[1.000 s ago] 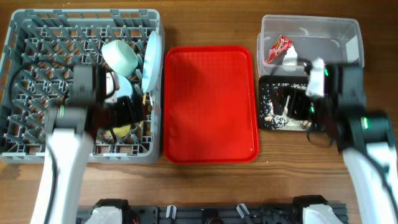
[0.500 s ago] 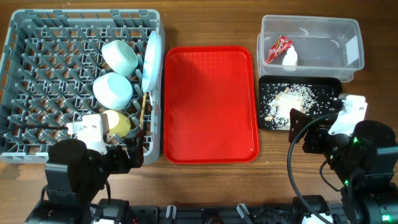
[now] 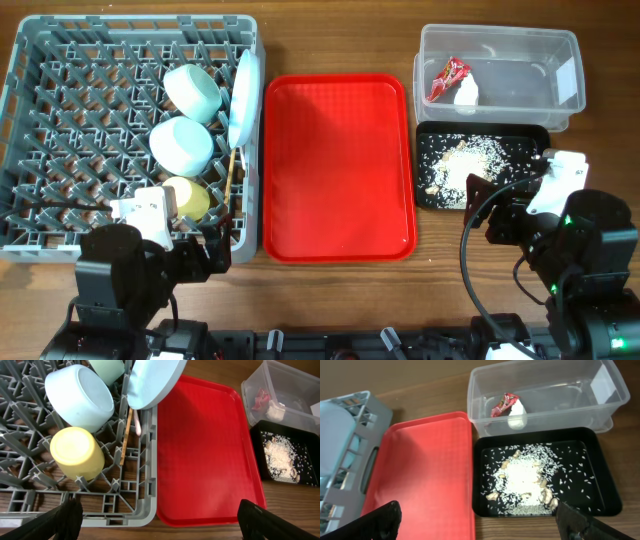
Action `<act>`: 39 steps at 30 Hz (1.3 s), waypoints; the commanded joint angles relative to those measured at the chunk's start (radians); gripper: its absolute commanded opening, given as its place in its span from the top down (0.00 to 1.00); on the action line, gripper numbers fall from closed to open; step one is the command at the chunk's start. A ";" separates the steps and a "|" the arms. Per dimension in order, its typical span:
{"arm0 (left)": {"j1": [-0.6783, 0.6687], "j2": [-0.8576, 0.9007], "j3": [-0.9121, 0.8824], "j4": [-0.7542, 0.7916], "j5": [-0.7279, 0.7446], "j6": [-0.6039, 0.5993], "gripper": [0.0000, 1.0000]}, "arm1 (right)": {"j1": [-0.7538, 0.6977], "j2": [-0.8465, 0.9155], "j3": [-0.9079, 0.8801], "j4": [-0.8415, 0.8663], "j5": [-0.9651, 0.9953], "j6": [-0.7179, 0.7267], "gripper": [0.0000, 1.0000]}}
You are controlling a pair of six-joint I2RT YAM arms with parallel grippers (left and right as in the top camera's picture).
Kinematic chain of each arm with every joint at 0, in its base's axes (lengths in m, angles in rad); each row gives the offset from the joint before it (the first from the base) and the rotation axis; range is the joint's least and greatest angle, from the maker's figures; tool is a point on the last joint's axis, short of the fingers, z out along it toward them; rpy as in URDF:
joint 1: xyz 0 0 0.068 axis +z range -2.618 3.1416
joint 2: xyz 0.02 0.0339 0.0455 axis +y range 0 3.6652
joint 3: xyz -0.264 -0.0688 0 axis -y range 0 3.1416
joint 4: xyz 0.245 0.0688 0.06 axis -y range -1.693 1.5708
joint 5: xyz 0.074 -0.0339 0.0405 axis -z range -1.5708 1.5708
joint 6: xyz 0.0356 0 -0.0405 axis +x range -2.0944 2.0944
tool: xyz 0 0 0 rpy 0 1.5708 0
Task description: Sort waste into correct bins and load items into the dishwasher rack
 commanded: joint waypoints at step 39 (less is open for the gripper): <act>-0.006 -0.003 -0.012 0.002 -0.006 0.021 0.00 | 0.008 -0.652 -0.979 0.945 -0.037 -0.178 0.00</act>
